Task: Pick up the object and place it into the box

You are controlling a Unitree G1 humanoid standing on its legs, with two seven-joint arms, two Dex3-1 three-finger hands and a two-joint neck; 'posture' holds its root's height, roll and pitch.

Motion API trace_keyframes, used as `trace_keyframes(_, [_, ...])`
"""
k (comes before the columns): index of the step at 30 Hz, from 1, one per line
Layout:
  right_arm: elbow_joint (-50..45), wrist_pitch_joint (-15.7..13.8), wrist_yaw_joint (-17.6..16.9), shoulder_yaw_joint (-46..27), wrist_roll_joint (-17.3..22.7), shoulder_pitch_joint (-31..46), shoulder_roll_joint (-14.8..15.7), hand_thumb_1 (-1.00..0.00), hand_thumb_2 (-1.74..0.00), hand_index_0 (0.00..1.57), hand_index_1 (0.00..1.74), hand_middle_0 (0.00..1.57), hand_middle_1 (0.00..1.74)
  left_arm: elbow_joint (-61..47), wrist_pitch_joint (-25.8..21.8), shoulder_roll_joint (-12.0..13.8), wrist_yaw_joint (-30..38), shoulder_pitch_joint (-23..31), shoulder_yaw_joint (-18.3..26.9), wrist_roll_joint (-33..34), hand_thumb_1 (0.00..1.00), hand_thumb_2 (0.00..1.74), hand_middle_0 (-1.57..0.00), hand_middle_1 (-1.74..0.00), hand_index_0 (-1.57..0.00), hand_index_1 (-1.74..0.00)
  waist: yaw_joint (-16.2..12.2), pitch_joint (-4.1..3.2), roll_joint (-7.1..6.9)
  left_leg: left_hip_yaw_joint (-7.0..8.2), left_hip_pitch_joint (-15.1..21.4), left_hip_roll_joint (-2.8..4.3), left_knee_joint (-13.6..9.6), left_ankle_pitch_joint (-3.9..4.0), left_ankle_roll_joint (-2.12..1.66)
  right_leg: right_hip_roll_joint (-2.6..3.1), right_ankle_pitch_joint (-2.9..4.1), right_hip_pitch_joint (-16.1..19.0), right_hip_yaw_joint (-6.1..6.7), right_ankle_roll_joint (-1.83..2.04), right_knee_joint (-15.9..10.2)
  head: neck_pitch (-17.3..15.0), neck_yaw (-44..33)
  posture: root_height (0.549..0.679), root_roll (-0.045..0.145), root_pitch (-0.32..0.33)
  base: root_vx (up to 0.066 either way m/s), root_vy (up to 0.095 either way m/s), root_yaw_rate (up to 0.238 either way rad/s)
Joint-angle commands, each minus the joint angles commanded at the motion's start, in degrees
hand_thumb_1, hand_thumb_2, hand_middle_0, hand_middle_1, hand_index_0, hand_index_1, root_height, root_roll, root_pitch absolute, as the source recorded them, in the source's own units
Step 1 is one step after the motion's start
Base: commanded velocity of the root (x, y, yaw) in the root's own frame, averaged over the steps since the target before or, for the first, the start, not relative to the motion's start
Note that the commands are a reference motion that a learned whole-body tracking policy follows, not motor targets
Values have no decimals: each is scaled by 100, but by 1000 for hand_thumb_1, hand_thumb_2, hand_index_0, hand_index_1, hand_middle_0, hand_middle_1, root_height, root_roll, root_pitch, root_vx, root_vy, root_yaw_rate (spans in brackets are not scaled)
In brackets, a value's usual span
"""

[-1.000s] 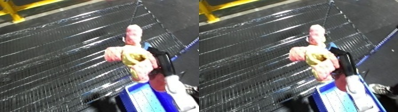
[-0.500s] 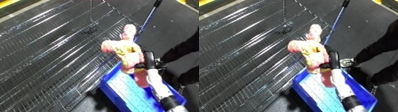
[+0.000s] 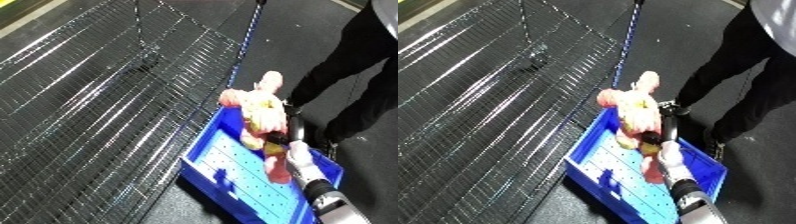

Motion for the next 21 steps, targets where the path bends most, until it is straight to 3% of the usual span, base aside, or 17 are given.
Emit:
trace_keyframes(7, [115, 12, -23, 20, -105, 14, -26, 0, 0, 0, 0, 0, 0, 19, -21, 37, 13, -16, -30, 48, 1000, 1740, -1570, -1740, -1570, -1740, -6, -20, 20, 8, 1, 5, -53, 32, -2, 7, -11, 20, -4, -3, -46, -69, -51, 650, 67, -182, -3, -1, -2])
trace_keyframes(21, [-205, 12, -105, 242, -432, -28, 101, 0, 0, 0, 0, 0, 0, -12, -29, 49, -10, 11, 16, 140, 1000, 1740, -1570, -1740, -1570, -1740, 53, -46, -14, -3, 21, 2, -145, 90, 4, 31, -17, 52, -32, 10, -82, -143, -168, 651, 67, -181, -1, -2, 13])
